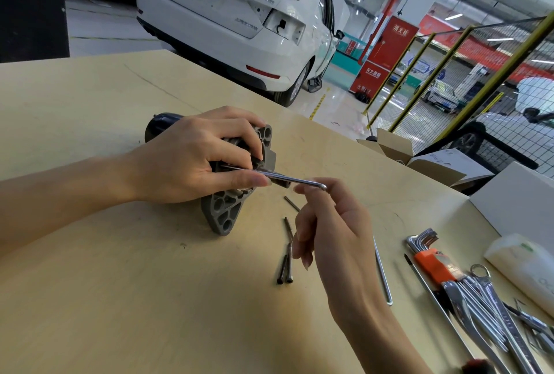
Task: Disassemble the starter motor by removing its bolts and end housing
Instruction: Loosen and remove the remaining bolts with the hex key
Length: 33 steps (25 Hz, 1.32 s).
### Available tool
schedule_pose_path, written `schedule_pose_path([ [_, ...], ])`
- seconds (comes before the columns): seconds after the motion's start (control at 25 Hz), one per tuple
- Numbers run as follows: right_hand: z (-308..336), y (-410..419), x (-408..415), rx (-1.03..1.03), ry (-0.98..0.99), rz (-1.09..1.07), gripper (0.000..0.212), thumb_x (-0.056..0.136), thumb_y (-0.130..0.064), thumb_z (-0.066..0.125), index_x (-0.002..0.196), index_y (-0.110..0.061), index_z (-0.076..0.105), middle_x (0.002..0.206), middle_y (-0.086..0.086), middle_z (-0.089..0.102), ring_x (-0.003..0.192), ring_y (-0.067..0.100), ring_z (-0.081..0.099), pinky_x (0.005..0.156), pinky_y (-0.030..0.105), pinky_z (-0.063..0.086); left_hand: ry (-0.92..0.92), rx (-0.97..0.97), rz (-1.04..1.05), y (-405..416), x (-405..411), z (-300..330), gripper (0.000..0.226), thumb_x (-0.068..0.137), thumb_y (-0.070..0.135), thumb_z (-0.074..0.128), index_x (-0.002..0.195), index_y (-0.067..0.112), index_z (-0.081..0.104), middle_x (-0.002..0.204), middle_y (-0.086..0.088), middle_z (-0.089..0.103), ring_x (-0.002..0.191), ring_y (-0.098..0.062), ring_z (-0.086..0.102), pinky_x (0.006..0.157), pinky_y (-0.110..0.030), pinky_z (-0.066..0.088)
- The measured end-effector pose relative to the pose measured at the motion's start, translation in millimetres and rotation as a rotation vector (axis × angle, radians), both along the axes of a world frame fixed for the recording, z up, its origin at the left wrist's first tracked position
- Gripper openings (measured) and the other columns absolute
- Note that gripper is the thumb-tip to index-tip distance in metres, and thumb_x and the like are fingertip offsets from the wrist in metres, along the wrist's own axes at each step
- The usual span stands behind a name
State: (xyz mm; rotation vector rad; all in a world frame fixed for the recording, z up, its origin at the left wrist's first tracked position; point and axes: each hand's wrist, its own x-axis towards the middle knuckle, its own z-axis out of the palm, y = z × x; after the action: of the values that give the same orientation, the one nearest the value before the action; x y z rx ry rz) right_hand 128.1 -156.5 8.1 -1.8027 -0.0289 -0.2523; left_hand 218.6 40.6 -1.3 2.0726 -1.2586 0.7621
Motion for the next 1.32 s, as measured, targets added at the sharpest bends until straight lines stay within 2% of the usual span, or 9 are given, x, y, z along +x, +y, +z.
schedule_pose_path([
  [0.16,-1.4,-0.3,2.2,0.009,0.025,-0.015,0.035,0.100,-0.027,0.046,0.074,-0.010,0.062,0.044,0.000,0.044,0.039,0.017,0.044,0.038,0.021,0.034,0.000,-0.006,0.001,0.0,0.0,-0.2,0.036,0.091,0.042,0.058,0.075,0.014,0.076,0.101,0.001,0.068,0.126,-0.021,0.054,0.100,-0.038,0.046],
  [0.36,2.7,-2.0,0.5,0.139,0.039,0.044,0.049,0.103,-0.030,0.036,0.067,-0.010,0.062,0.045,0.004,0.044,0.039,0.019,0.045,0.038,0.024,0.033,0.005,-0.005,0.000,-0.1,0.6,-0.6,0.035,0.090,0.042,0.060,0.074,0.015,0.076,0.101,0.001,0.068,0.126,-0.020,0.054,0.100,-0.036,0.045],
  [0.68,4.3,3.4,-3.5,0.135,0.027,0.208,0.069,0.097,-0.064,0.026,0.058,-0.018,0.060,0.044,0.003,0.045,0.040,0.018,0.047,0.039,0.024,0.034,0.010,0.008,-0.003,0.4,0.6,-0.1,0.035,0.090,0.044,0.059,0.076,0.016,0.076,0.102,0.002,0.068,0.127,-0.021,0.053,0.100,-0.039,0.046],
  [0.76,4.6,3.8,-4.9,0.114,0.030,0.223,0.068,0.096,-0.065,0.026,0.059,-0.018,0.059,0.044,0.002,0.045,0.040,0.018,0.047,0.039,0.025,0.033,0.012,0.006,-0.002,0.6,0.5,-0.4,0.036,0.091,0.044,0.059,0.075,0.016,0.076,0.102,0.001,0.068,0.127,-0.021,0.053,0.100,-0.039,0.046],
  [0.88,5.0,4.6,-5.4,0.075,0.033,0.212,0.062,0.097,-0.054,0.030,0.058,-0.016,0.059,0.044,0.003,0.045,0.040,0.017,0.046,0.038,0.025,0.032,0.015,0.008,0.002,0.6,0.4,-0.4,0.036,0.091,0.044,0.059,0.075,0.016,0.076,0.102,0.002,0.068,0.128,-0.021,0.053,0.100,-0.039,0.046],
  [1.04,0.5,4.9,-3.7,-0.088,-0.058,0.139,0.056,0.102,-0.043,0.040,0.058,-0.013,0.058,0.043,0.001,0.048,0.039,0.014,0.046,0.042,0.023,0.035,0.016,0.013,0.003,1.0,0.3,0.2,0.036,0.091,0.044,0.059,0.074,0.016,0.076,0.103,0.003,0.067,0.128,-0.019,0.052,0.101,-0.038,0.045],
  [1.2,-0.8,5.3,-5.8,-0.091,-0.094,0.135,0.049,0.103,-0.036,0.040,0.063,-0.015,0.059,0.046,0.000,0.050,0.039,0.011,0.046,0.041,0.019,0.035,0.035,0.020,-0.005,1.7,-0.2,0.4,0.038,0.091,0.044,0.057,0.076,0.016,0.077,0.104,0.003,0.067,0.130,-0.019,0.051,0.102,-0.041,0.046],
  [1.32,0.8,6.3,-7.0,-0.061,-0.092,0.152,0.043,0.096,-0.044,0.042,0.069,-0.017,0.062,0.050,0.000,0.051,0.042,0.013,0.047,0.042,0.021,0.036,0.026,0.016,-0.004,1.3,-0.1,0.4,0.037,0.091,0.043,0.058,0.076,0.016,0.077,0.104,0.002,0.067,0.129,-0.021,0.052,0.100,-0.044,0.047],
])
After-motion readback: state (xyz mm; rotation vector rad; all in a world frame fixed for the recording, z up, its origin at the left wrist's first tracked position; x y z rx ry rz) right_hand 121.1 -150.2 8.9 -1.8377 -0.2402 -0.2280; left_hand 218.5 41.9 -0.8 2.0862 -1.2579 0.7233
